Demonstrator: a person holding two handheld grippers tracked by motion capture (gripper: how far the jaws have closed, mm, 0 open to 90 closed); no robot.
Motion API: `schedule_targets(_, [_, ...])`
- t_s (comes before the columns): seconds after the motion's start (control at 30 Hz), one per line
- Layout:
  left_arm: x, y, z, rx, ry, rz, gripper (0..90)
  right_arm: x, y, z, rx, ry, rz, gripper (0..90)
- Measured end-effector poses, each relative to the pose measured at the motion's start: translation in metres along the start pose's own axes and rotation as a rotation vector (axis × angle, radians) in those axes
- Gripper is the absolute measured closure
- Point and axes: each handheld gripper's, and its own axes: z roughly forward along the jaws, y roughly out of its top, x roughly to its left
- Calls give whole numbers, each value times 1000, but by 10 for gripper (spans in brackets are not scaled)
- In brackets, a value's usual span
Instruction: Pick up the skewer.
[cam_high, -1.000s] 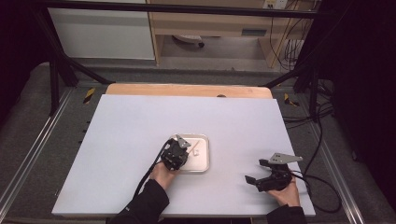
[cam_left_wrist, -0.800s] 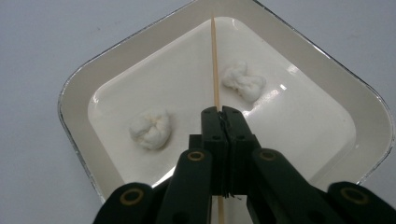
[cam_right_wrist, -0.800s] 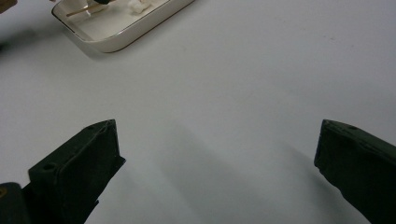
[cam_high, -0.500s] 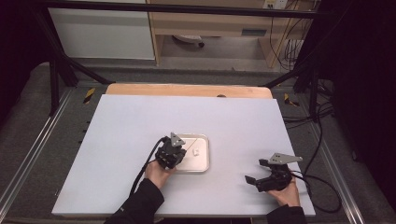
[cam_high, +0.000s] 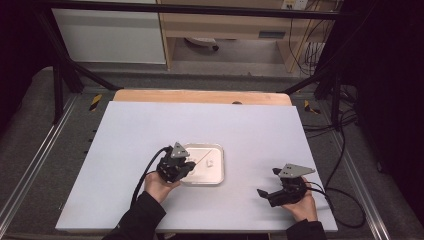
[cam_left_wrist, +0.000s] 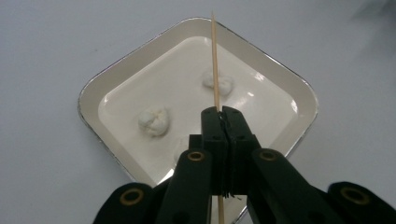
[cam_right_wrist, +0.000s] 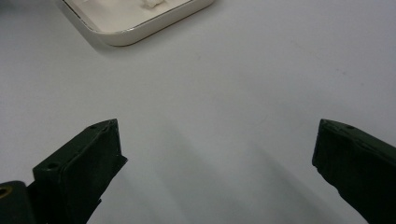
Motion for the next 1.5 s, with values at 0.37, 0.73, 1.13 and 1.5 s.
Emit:
schedule_targets(0.37, [-6, 3, -8, 7, -57, 53, 886, 18, 22, 5, 31, -28, -139, 31])
schedule_targets(0.73, [-17, 8, -8, 26, -82, 101, 886, 38, 39, 11, 79, -55, -294, 49])
schedule_targets(1.13, [-34, 19, 0, 56, -120, 168, 886, 54, 52, 15, 142, -88, -457, 93])
schedule_targets(1.5, [-50, 30, 9, 76, -155, 222, 886, 58, 54, 15, 164, -106, -550, 170])
